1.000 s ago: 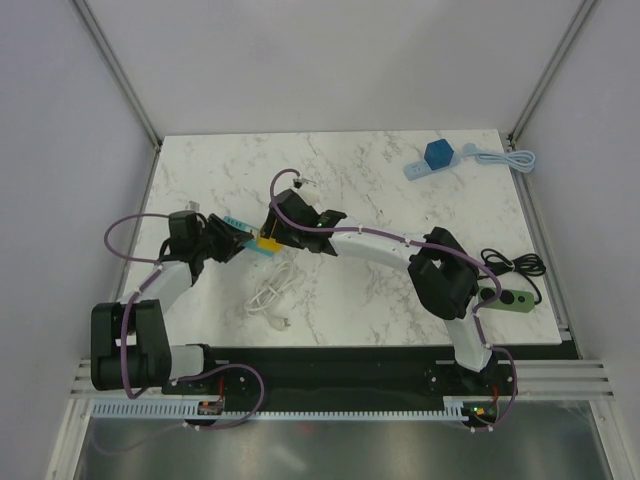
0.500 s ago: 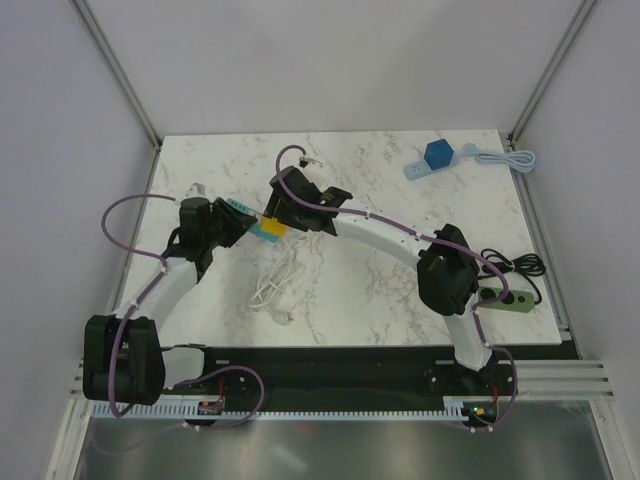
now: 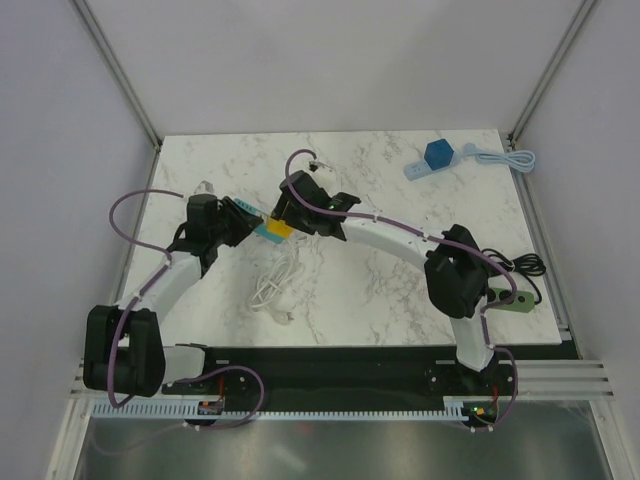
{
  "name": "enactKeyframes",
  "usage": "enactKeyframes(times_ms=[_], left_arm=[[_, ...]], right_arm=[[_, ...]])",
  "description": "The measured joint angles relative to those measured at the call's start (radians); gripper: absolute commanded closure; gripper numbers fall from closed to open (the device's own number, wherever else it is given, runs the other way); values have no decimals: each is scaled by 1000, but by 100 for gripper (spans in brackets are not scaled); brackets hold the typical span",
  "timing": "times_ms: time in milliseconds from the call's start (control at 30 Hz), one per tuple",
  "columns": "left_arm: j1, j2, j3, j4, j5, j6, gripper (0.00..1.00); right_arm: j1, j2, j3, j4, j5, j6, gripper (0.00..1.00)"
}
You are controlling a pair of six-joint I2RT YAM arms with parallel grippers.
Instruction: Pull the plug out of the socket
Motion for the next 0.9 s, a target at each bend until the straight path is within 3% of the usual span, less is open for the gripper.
enactKeyframes(times_ms=[500,667,900], left_arm=[[-18,32,7,-34,105,2,98],[-19,39,13,-31,128,2,98],[37,73,-3,-82,-8,42,98]], right_arm=[[-35,-197,-402,280,-67,96,100],[-69,-219,-441,312,-135,129,100],[-117,-281,-436,393,-135,153,100]])
